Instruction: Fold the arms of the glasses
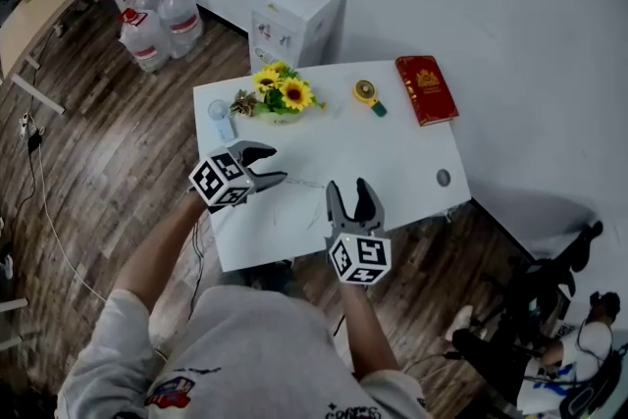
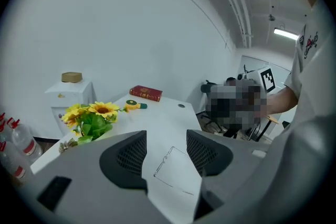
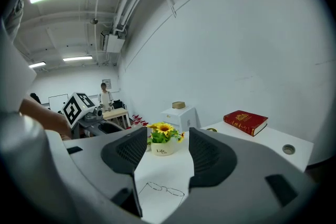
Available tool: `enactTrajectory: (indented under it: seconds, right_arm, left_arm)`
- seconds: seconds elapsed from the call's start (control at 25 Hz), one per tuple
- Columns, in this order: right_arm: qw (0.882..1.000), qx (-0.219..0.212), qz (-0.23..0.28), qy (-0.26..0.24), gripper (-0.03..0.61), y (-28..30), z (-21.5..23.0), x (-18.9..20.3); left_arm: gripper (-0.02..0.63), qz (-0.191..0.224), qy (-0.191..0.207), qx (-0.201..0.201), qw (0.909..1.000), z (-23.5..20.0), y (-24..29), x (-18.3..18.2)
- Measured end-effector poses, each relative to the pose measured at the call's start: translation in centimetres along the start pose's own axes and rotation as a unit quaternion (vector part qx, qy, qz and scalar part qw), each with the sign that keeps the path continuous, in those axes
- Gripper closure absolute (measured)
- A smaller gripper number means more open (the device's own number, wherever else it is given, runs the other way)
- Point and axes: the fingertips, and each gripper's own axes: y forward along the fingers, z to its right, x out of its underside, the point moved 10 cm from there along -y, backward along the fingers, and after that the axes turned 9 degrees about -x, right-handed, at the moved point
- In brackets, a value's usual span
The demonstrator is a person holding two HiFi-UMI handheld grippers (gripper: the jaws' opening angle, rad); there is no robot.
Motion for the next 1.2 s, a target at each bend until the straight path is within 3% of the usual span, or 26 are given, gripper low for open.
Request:
enactTrajectory:
  seconds: [0.24, 0.44, 0.64, 0.8, 1.2]
  right_arm:
    - [0.999, 0.031, -0.017, 0.017, 0.347, -1.1, 0.6, 2.0]
    - [0.997, 0.063, -0.032, 0.032, 0.347, -2.7, 1.0, 3.3]
    - [0.994, 0.087, -0.045, 0.045, 0.347, -3.5, 1.7, 4.4]
    - [0.992, 0.104, -0.053, 0.056, 0.348, -4.3, 2.1, 5.3]
    - [0.983, 0.151, -0.062, 0.081, 0.348, -6.4, 3.1, 6.8]
  left_arm:
    - [0.385, -0.050, 0.031, 0.043, 0.9973, -1.1, 4.5, 0.7]
    - [0.385, -0.097, 0.061, 0.085, 0.9898, -1.9, 8.5, 1.1]
    - [0.447, -0.177, 0.070, 0.158, 0.9690, -2.4, 12.8, 2.2]
    - [0.449, -0.226, 0.063, 0.201, 0.9510, -2.4, 15.8, 3.0]
    - [0.490, -0.300, 0.099, 0.225, 0.9218, -2.2, 21.2, 4.8]
